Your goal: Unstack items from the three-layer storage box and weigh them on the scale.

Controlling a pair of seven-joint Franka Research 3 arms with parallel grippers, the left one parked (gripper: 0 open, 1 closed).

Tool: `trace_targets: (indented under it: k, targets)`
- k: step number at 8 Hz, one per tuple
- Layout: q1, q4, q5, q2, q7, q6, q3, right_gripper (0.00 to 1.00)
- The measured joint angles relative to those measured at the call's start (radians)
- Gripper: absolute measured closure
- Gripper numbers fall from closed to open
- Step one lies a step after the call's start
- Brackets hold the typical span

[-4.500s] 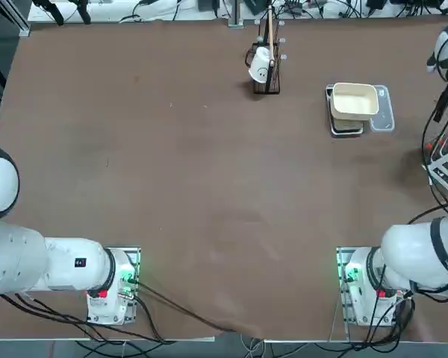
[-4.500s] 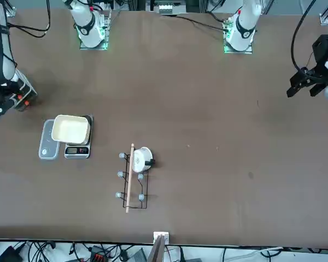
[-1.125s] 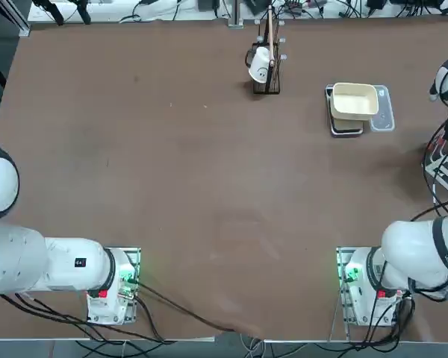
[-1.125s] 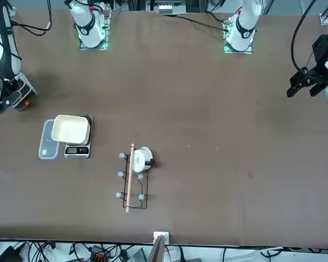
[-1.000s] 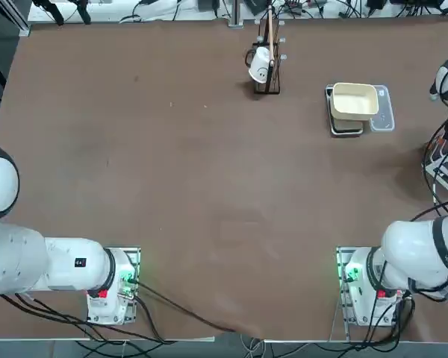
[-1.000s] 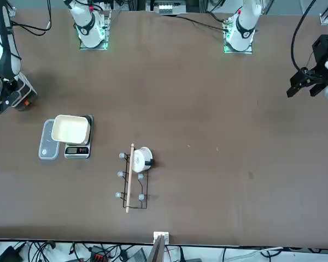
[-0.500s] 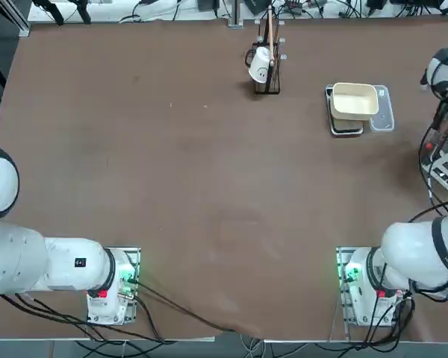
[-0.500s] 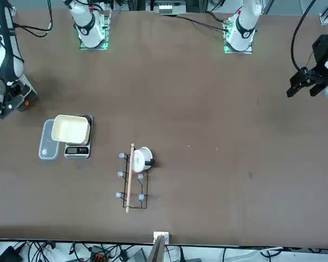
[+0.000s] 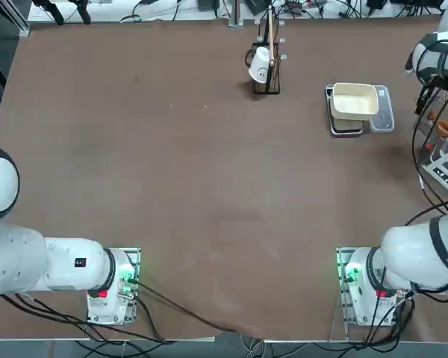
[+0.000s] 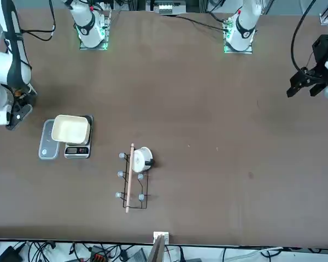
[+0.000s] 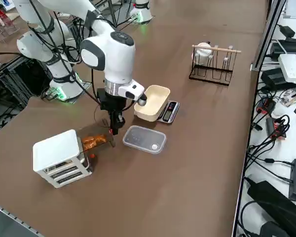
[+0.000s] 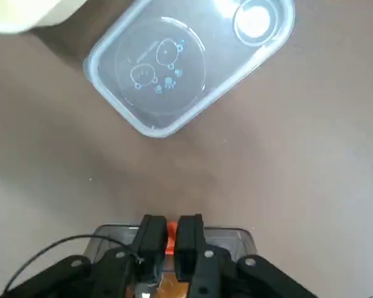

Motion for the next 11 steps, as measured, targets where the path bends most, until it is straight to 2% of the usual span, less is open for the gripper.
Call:
trace_targets:
  k: [2, 3, 4, 6, 7, 9, 10, 11]
  targets:
    - [0.007, 0.008, 0.000, 0.010, 0.015, -0.004, 0.000, 0.89]
    - [0.008, 0.011, 0.002, 0.010, 0.016, -0.005, 0.000, 0.78]
    - [0.013, 0.022, 0.006, 0.010, 0.017, -0.019, 0.000, 0.60]
    - [0.022, 0.096, 0.009, 0.006, 0.020, -0.158, 0.009, 0.21]
    - [0.026, 0.150, 0.011, -0.003, 0.020, -0.250, 0.014, 0.14]
    - [0.023, 0.195, 0.012, -0.040, 0.018, -0.346, 0.012, 0.18]
    - [0.010, 0.186, 0.011, -0.050, 0.016, -0.350, 0.003, 0.26]
    - [-0.010, 0.169, 0.008, -0.049, 0.014, -0.333, -0.002, 0.40]
